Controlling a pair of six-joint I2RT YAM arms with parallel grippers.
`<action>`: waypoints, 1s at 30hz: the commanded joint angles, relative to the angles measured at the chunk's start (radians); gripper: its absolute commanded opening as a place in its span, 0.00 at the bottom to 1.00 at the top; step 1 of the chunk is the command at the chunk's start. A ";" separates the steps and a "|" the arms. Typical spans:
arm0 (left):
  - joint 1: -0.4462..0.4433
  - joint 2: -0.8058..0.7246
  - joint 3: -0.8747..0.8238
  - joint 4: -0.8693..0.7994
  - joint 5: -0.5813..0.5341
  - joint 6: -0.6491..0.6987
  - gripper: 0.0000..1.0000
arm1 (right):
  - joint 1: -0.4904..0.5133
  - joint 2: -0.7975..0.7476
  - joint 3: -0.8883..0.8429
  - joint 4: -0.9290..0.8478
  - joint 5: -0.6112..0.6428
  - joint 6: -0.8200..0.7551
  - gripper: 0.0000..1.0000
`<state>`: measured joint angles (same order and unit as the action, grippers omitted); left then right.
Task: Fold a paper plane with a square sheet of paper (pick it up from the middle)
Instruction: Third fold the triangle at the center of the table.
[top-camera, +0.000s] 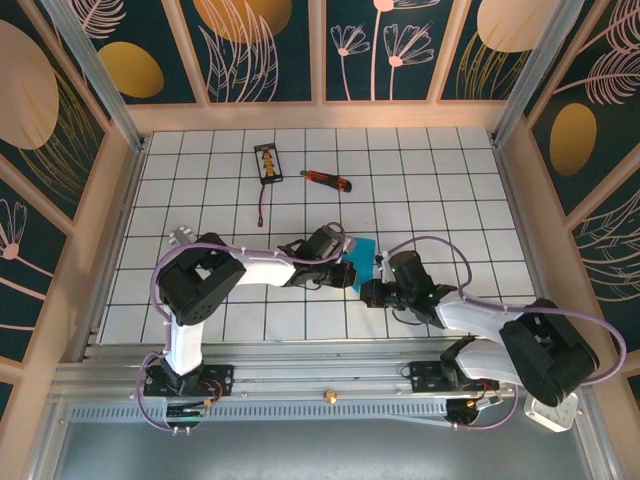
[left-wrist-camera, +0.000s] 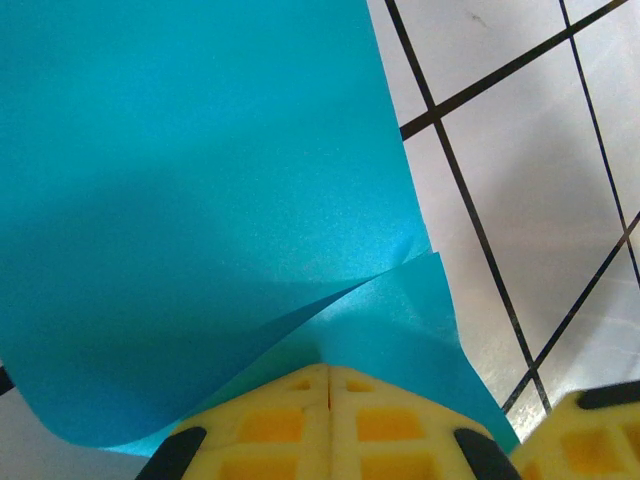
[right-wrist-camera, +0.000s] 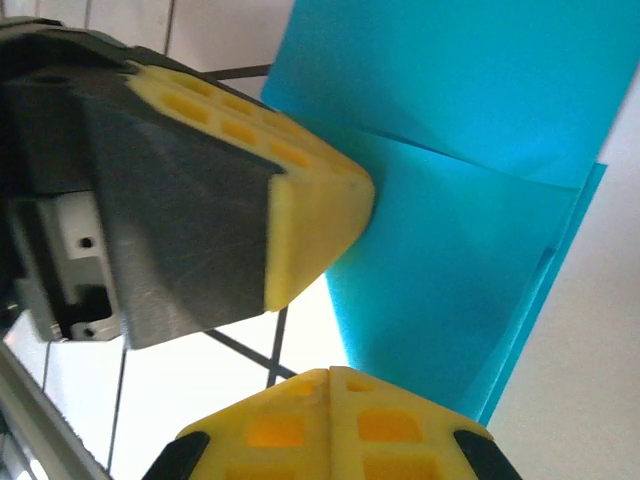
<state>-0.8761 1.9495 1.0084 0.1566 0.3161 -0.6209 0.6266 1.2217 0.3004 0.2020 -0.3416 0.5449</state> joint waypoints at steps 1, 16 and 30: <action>0.006 0.052 -0.005 -0.069 -0.050 0.009 0.00 | 0.007 0.046 0.049 0.017 -0.001 -0.037 0.00; 0.005 0.037 0.041 -0.089 -0.056 0.019 0.04 | -0.005 0.076 0.010 -0.043 0.032 -0.041 0.00; 0.005 -0.059 0.079 -0.098 -0.052 0.029 0.25 | -0.018 0.067 0.002 -0.081 0.058 -0.034 0.00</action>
<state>-0.8761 1.9457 1.0756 0.0845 0.2771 -0.6048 0.6197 1.2881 0.3183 0.1829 -0.3195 0.5224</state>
